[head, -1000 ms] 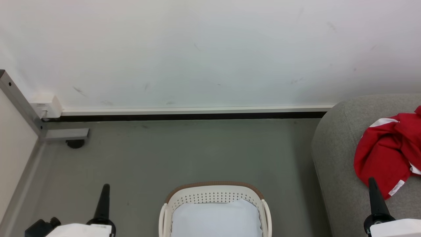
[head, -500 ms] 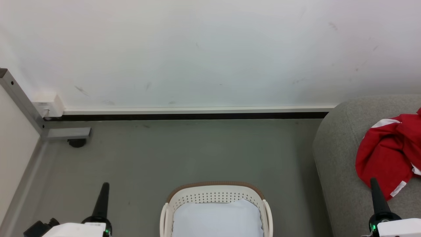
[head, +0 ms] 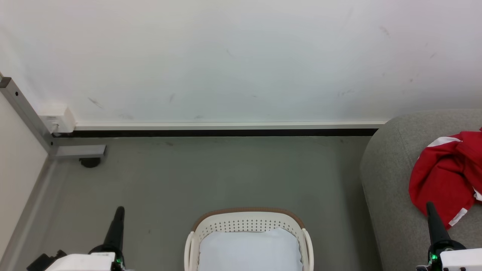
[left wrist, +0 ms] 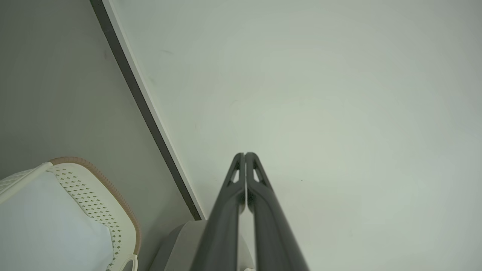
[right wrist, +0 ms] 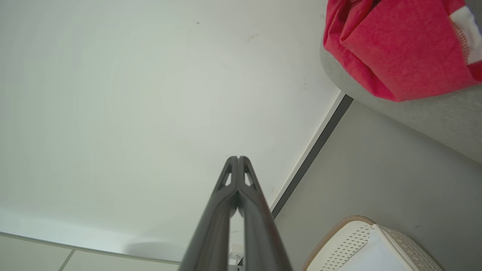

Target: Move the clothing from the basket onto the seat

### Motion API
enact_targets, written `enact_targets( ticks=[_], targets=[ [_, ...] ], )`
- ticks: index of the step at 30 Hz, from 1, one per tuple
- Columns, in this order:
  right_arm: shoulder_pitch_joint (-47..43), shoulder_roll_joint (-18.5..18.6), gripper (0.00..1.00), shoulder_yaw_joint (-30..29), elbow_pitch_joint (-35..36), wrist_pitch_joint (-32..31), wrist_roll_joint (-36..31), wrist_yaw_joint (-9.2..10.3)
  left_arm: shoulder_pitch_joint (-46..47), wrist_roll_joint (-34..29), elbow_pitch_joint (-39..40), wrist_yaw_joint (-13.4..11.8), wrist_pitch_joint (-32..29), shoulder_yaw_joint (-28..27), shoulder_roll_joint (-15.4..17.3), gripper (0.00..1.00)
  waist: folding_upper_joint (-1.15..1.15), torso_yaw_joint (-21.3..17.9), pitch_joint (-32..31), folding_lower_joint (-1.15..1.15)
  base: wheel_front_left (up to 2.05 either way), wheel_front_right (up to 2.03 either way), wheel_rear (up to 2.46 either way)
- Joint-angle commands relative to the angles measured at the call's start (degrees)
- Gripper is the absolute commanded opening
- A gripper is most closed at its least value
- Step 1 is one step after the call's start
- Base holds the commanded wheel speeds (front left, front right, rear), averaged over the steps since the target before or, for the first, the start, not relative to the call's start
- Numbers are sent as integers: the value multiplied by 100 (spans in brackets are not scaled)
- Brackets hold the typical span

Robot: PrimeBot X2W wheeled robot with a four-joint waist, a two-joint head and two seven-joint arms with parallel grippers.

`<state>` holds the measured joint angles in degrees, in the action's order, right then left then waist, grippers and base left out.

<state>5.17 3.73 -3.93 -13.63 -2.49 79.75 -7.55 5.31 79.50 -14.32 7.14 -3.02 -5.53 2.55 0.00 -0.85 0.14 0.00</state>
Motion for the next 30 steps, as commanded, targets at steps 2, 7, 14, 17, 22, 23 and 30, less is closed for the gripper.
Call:
enact_targets(
  ticks=[2, 7, 14, 17, 22, 23, 30],
  targets=[
    [87, 9, 0, -39, 3, -50, 165, 9, 80, 135, 42, 47, -51, -38, 49, 0, 0, 4, 0, 0, 0, 0, 0],
    [99, -2, 0, -75, -5, -106, 369, 9, 89, 358, 41, 44, -108, -51, 50, 0, 0, 17, 1, 0, 0, 0, 0],
    [102, -17, 0, -121, -16, -191, 652, 10, 97, 656, 39, 43, -189, -72, 51, 0, 0, 36, 2, 0, 0, 0, 0],
    [107, -24, 0, -136, -21, -216, 781, 10, 101, 747, 38, 45, -214, -79, 51, 0, 0, 44, 2, 0, 0, 0, 0],
    [111, -32, 0, -168, -28, -276, 964, 11, 105, 960, 37, 47, -268, -92, 52, 0, 0, 57, 2, 0, 0, 0, 0],
    [113, -34, 0, -174, -29, -292, 995, 11, 105, 999, 36, 48, -283, -95, 52, 0, 0, 60, 3, 0, 0, 0, 0],
    [127, -48, 0, -217, -41, -353, 1250, 12, 114, 1236, 33, 50, -353, -111, 52, 0, 0, 78, 3, 0, 0, 0, 0]
  ],
)
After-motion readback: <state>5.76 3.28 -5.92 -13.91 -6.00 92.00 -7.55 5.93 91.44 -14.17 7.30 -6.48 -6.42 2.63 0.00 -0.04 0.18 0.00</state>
